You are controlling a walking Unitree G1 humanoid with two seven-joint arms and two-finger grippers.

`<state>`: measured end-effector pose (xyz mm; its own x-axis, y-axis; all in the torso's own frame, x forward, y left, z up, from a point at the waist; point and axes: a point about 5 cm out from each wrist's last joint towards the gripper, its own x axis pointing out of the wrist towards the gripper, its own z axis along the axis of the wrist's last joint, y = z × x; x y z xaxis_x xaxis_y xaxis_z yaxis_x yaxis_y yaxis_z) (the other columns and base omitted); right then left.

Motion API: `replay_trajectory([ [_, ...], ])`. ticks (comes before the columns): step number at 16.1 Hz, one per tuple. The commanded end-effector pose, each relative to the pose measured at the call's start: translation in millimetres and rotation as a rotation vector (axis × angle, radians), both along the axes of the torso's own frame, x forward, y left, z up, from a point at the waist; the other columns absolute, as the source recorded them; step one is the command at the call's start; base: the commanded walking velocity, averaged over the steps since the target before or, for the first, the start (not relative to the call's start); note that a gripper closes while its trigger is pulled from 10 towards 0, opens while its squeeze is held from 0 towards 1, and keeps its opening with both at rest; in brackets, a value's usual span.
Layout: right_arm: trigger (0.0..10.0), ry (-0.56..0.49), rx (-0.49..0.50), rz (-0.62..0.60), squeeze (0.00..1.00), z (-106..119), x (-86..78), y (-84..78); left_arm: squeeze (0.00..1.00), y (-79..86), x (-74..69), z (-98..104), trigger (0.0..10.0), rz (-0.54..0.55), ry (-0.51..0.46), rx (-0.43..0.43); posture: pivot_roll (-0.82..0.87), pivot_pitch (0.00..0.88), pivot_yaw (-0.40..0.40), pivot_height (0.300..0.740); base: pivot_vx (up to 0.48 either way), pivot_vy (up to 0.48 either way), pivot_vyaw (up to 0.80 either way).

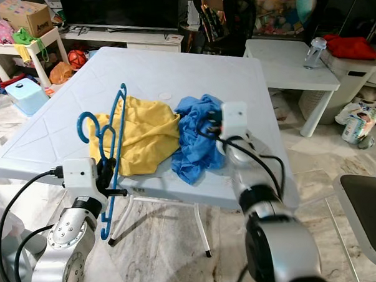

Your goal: Hang hanger

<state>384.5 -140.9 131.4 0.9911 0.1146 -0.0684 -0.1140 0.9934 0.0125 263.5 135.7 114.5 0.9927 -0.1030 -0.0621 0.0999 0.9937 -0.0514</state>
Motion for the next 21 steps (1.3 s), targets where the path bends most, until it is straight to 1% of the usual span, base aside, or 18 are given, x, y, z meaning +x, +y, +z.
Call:
replay_trajectory([
  [1,10.0,-0.038,-0.027,0.01,1.0,3.6,-2.0,-5.5,0.0,-3.0,-0.8,-3.4,10.0,-0.026,0.016,0.01,0.04,0.0,-0.062,0.74,0.0,0.0,0.0],
  [2,10.0,-0.058,-0.06,0.004,1.0,2.0,-6.0,-12.0,0.0,-3.1,-0.5,-3.6,10.0,-0.026,0.018,0.009,0.04,0.0,-0.061,0.74,0.0,0.0,0.0],
  [3,10.0,-0.092,-0.073,-0.007,1.0,4.2,-9.8,-19.0,0.0,-3.1,-1.2,-4.1,10.0,-0.026,0.019,0.01,0.03,0.0,-0.057,0.74,0.0,0.0,0.0],
  [4,10.0,-0.109,-0.079,-0.012,1.0,6.0,-11.9,-22.5,0.0,-3.3,-2.1,-4.5,10.0,-0.028,0.02,0.01,0.02,0.0,-0.052,0.74,0.0,0.0,0.0],
  [5,10.0,-0.128,-0.082,-0.02,1.0,8.3,-18.0,-28.9,0.0,-5.1,-4.7,-5.6,10.0,-0.035,0.022,0.004,0.02,0.0,-0.047,0.74,0.0,0.0,0.0],
  [8,10.0,-0.158,-0.127,-0.012,1.0,8.7,-30.8,-37.3,0.0,-7.3,-5.8,-5.5,10.0,-0.046,0.024,0.002,0.01,0.0,-0.043,0.74,0.0,0.0,0.0],
  [10,10.0,-0.157,-0.095,-0.021,1.0,8.3,-38.7,-45.1,0.0,-6.1,-5.8,-4.5,10.0,-0.049,0.022,0.002,0.01,0.0,-0.04,0.74,0.0,0.0,0.0],
  [12,10.0,-0.16,-0.076,-0.004,1.0,8.6,-50.7,-43.0,0.0,-5.0,-8.5,-2.7,10.0,-0.054,0.019,0.006,0.0,0.0,-0.036,0.74,0.0,0.0,0.0],
  [14,10.0,-0.139,-0.056,0.01,1.0,3.2,-57.3,-36.6,0.0,-5.7,-9.6,-2.4,10.0,-0.062,0.014,0.014,0.0,0.0,-0.036,0.74,0.0,0.0,0.0],
  [18,10.0,-0.117,-0.026,0.016,1.0,2.6,-61.0,-29.0,0.0,-9.4,-7.7,-2.3,10.0,-0.073,0.019,0.014,0.0,0.0,-0.036,0.74,0.0,0.0,0.0],
  [21,10.0,-0.107,-0.021,0.024,1.0,1.8,-61.8,-27.0,0.0,-9.4,-7.3,-2.6,10.0,-0.075,0.024,0.016,0.0,0.0,-0.036,0.74,-0.309,0.0,0.0],
])
